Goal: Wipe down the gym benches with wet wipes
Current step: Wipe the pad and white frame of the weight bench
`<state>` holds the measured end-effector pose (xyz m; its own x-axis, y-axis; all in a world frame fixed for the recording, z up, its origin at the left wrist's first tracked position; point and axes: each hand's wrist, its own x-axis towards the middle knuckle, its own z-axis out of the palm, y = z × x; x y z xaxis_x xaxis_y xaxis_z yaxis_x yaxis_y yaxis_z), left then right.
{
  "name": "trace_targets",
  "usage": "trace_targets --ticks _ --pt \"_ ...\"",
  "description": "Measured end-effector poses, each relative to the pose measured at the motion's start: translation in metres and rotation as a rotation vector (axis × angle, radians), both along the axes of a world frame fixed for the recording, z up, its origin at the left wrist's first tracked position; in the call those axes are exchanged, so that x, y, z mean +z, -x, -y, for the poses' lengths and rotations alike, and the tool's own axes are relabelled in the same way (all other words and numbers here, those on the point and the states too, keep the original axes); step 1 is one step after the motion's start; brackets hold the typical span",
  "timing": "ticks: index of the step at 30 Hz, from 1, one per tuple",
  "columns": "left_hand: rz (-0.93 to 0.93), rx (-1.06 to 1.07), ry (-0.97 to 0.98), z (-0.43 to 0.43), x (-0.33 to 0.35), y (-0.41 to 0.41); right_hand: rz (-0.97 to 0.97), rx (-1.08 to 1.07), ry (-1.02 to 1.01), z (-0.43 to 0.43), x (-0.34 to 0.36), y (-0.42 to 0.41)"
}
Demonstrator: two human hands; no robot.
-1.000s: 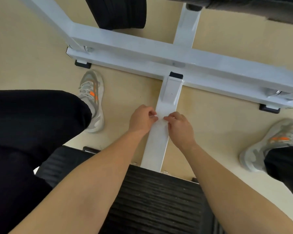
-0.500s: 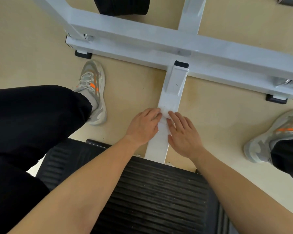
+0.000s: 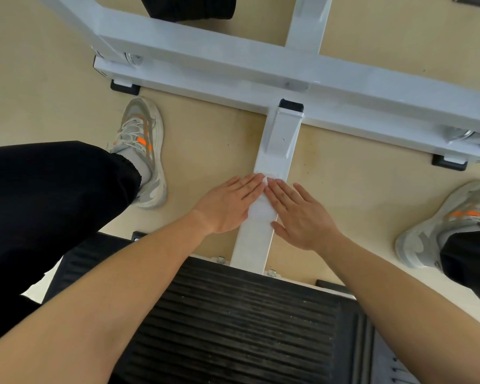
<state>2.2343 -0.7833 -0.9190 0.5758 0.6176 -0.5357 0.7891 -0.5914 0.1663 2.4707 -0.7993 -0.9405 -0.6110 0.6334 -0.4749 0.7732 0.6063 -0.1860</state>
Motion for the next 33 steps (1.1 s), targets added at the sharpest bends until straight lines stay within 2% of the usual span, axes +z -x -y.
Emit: trace_targets --ticks 5,9,15,18,25,28,30,33 --pt "-0.019 0.026 -0.063 -0.039 0.007 -0.012 0.020 -0.077 -0.022 -0.036 0.003 0.001" --pt "-0.065 -0.017 -0.029 -0.040 0.014 -0.010 0.036 -0.061 0.015 -0.037 0.009 0.003" --pt "-0.078 -0.274 0.175 0.008 0.019 0.012 -0.014 0.244 0.082 0.016 0.014 -0.017" --pt "-0.075 -0.353 0.196 0.015 0.019 0.017 -0.016 0.296 0.103 0.023 0.013 -0.022" --pt "-0.095 -0.102 -0.034 -0.034 0.016 -0.001 0.019 0.047 -0.003 -0.043 0.011 -0.010" --pt "-0.115 -0.048 -0.041 -0.047 0.020 -0.008 0.042 -0.013 0.028 -0.055 0.016 0.001" --pt "-0.118 -0.075 -0.021 -0.042 0.020 -0.004 0.048 0.014 0.038 -0.046 0.018 0.002" --pt "-0.120 -0.207 0.093 -0.018 0.025 0.011 0.033 0.190 0.069 -0.021 0.021 -0.005"
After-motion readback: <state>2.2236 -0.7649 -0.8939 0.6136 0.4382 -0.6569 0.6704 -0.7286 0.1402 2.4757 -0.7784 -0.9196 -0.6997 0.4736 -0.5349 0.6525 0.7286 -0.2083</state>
